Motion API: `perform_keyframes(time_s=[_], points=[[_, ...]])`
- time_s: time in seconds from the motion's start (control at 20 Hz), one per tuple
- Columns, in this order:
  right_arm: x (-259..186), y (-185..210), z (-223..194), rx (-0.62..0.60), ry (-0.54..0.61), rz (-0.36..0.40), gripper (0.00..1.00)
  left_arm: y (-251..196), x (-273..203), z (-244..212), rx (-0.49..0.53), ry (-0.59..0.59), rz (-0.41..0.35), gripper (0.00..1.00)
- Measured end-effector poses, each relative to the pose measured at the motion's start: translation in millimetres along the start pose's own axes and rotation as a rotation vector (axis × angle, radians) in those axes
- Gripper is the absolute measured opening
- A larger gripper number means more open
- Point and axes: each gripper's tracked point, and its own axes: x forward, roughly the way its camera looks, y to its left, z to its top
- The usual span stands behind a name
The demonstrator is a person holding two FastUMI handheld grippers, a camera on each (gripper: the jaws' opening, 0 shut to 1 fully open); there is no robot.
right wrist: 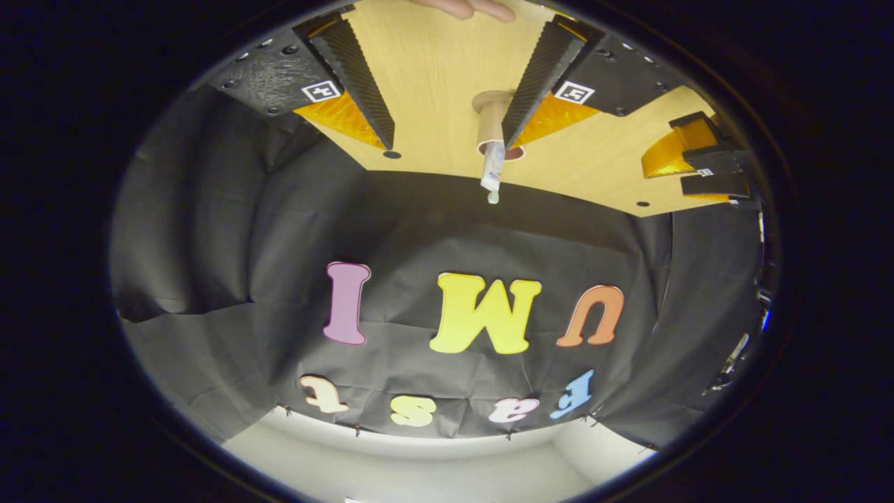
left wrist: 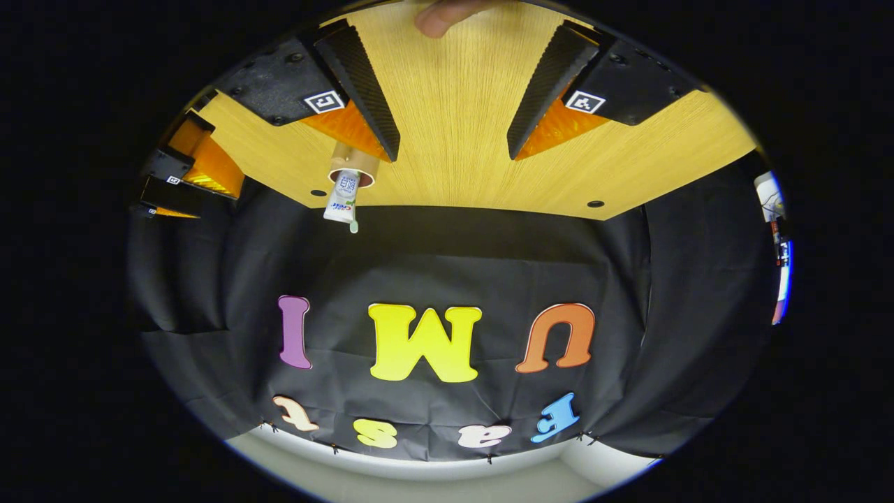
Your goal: Put the toothbrush and toothpaste on the desktop into the cup, then pick up the cup and place it on the coaster on the desktop.
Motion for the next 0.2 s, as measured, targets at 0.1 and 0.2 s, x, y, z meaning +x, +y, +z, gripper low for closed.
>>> perform_keyframes(time_s=[0.1, 0.2], points=[[1.9, 2.5, -3.2, -0.005, 0.011, 0.007, 0.95, -8.1, -0.2, -3.4, 0.01, 0.009, -0.021, 0.98], [2.5, 2.1, -5.0, -0.006, 0.016, 0.007, 0.96, -13.1, -1.4, -1.5, 0.018, 0.004, -0.032, 0.98]])
